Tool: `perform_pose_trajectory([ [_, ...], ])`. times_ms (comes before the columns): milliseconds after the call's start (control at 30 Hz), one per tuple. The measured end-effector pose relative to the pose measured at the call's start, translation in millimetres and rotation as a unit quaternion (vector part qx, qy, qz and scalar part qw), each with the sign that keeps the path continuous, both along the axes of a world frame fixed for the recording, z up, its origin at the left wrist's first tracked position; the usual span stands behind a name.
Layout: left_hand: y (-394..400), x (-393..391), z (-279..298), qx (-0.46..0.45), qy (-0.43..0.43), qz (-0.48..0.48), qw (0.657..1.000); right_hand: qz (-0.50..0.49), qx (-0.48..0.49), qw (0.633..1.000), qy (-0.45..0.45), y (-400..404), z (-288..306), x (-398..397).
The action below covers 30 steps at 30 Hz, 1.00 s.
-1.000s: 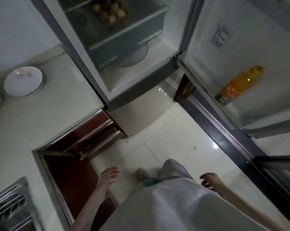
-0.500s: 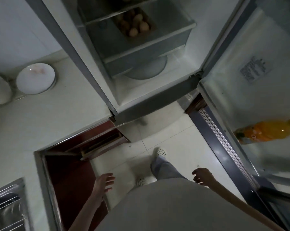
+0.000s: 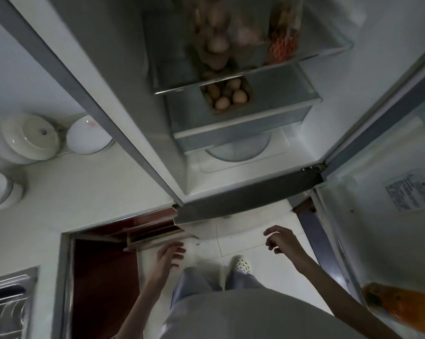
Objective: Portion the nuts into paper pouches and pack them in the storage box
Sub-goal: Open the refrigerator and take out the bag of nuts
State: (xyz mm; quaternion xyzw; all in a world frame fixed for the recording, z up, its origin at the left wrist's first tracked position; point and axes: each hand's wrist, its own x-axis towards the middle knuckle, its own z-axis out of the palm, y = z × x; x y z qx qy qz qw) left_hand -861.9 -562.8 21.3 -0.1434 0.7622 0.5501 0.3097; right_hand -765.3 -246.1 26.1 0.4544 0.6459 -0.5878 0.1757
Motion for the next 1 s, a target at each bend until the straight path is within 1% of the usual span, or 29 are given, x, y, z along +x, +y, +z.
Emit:
perform_pose_trajectory([
  [133, 41, -25, 28, 0.027, 0.046, -0.033, 0.998, 0.000, 0.012, 0.998, 0.064, 11, 20, -36],
  [200, 58, -37, 45, 0.041, 0.061, -0.030, 0.997, -0.008, 0.012, 0.996, 0.093, 14, 31, -49],
  [300, 81, -55, 73, 0.071, 0.107, -0.045, 0.991, -0.007, 0.005, 0.990, 0.143, 20, 53, -72],
  [433, 108, -78, 110, 0.117, 0.134, -0.045, 0.983, 0.017, 0.036, 0.978, 0.204, 29, 93, -104],
  [533, 125, -90, 134, 0.145, 0.173, -0.045, 0.973, 0.017, 0.057, 0.962, 0.268, 36, 131, -127],
  [667, 140, -104, 164, 0.176, 0.223, -0.051, 0.957, 0.036, 0.098, 0.929, 0.354, 46, 182, -152],
  [733, 148, -112, 178, 0.197, 0.239, -0.053, 0.949, 0.034, 0.149, 0.908, 0.391, 51, 207, -164],
  [800, 155, -121, 189, 0.211, 0.248, -0.049, 0.944, 0.009, 0.229, 0.876, 0.425, 58, 232, -180],
  [900, 163, -132, 202, 0.214, 0.262, -0.051, 0.939, -0.054, 0.363, 0.809, 0.459, 73, 268, -205],
  [933, 166, -135, 206, 0.216, 0.267, -0.054, 0.938, -0.068, 0.388, 0.792, 0.466, 78, 278, -213],
  [1000, 171, -140, 211, 0.220, 0.274, -0.061, 0.934, -0.084, 0.413, 0.770, 0.478, 86, 294, -227],
])
